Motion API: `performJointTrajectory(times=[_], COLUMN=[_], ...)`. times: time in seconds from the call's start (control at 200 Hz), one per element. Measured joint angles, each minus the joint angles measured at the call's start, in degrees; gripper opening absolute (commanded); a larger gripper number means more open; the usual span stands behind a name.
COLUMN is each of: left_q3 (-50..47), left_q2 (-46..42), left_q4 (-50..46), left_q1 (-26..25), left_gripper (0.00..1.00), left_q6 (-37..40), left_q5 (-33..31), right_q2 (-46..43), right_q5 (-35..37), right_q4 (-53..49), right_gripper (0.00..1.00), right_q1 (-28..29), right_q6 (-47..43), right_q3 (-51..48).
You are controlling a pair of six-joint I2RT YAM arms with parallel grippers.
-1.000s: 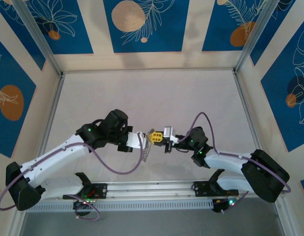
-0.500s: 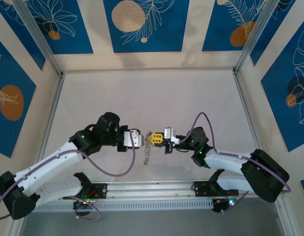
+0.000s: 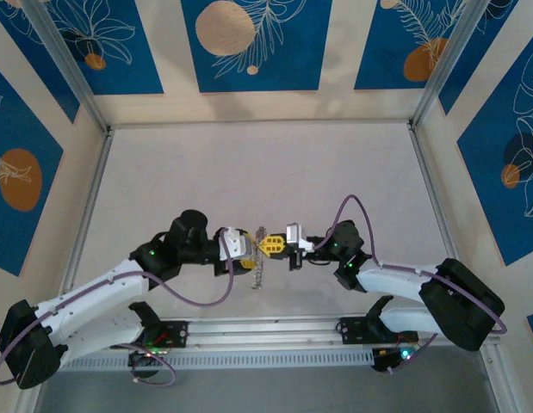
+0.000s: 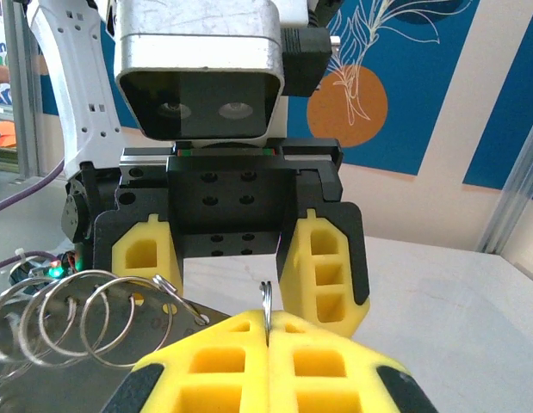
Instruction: Put the keys on the keyring
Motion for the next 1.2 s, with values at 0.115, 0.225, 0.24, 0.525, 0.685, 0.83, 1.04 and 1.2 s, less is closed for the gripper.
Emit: performJointTrajectory(times=[0.115,0.225,0.24,0.525,0.685,0.83,1.04,1.2], left_q3=[-1.81,-2.93,-3.13,-7.56,-8.63,-8.63,-8.55,-6.95], left_q2=[0.02,0.02,0.02,0.07,0.13,0.13,-1.40,-1.75], left_q4=[4.22,6.62,7.02,15.10,17.97,19.45,17.27,12.41], left_q1=[0.00,0.00,0.00,0.00,0.00,0.00,0.02,0.02], left_gripper=[0.47,0.47,0.47,0.38,0.35,0.09,0.00,0.00], left_q6=[-2.82,-4.37,-4.66,-9.14,-10.56,-10.54,-10.21,-8.85], left_q5=[-0.02,-0.22,-0.26,-0.76,0.96,2.64,0.44,-0.98], right_q2=[0.00,0.00,0.00,0.00,0.00,0.04,0.02,-1.53], right_q5=[-0.57,-1.20,-1.31,-2.12,-2.51,-2.58,-2.54,-1.99], right_q4=[-0.22,-0.24,-0.22,-0.22,-0.22,-0.28,-2.38,-6.36], right_gripper=[0.00,0.00,0.00,0.00,0.00,0.00,0.00,0.00], right_q1=[-0.07,-0.15,-0.15,-0.22,-0.22,-0.20,-0.22,-0.26], right_q6=[0.00,0.00,0.02,0.26,0.42,0.42,-0.04,-1.79], right_q3=[0.33,0.46,0.50,1.53,2.29,2.78,2.86,2.89])
